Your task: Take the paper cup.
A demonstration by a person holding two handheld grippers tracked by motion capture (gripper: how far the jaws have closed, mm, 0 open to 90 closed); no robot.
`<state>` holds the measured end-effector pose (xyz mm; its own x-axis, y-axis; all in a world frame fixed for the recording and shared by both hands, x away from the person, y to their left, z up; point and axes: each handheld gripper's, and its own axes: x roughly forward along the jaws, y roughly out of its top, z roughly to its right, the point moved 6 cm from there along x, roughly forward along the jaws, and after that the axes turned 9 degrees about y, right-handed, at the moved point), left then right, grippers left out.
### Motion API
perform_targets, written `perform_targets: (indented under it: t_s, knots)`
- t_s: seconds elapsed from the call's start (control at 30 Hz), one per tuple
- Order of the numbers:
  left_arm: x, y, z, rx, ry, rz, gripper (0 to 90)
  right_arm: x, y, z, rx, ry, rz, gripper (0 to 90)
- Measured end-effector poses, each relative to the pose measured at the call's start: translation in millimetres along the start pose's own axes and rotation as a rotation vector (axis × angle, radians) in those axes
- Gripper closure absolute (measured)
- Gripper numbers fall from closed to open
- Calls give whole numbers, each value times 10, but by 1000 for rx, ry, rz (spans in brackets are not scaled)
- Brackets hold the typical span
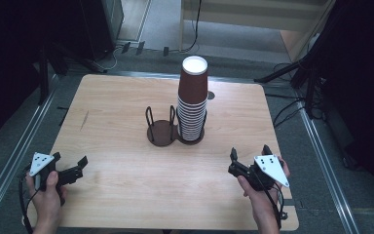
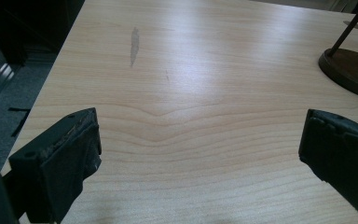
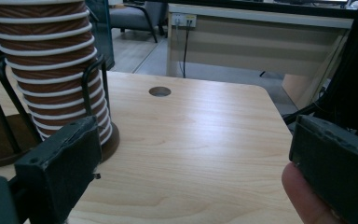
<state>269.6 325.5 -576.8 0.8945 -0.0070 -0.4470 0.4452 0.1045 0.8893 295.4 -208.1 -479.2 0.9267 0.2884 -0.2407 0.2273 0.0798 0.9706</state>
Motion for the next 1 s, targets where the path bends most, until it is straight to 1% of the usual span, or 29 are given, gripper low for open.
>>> perform_targets:
  t_s: [0.13, 0.27, 0.33, 0.53, 0.6, 0.77, 0.87, 0.93, 1.0]
  knots:
    - [-1, -1, 9, 6, 1, -1, 0, 50, 69, -46, -4, 6, -6, 18]
    - [-2, -1, 4, 2, -4, -1, 0, 106, 162, -109, -17, 13, -6, 18]
    - [-1, -1, 7, 2, -3, -1, 0, 122, 199, -141, -15, 20, -3, 18]
    - [-1, -4, 38, 40, 7, 0, 0, 162, 276, -227, -24, 39, 8, 18]
    - [0, -5, 46, 46, 8, 1, 0, 178, 308, -258, -26, 44, 11, 18]
    - [0, -5, 44, 41, 6, 1, 0, 209, 373, -323, -29, 56, 17, 18]
    - [0, -5, 44, 42, 6, 0, 0, 237, 422, -381, -30, 71, 23, 19]
    - [-1, -5, 44, 43, 5, 0, 0, 245, 432, -392, -33, 75, 24, 19]
    - [-6, -4, 45, 42, 2, 5, 0, 264, 454, -414, -37, 72, 30, 20]
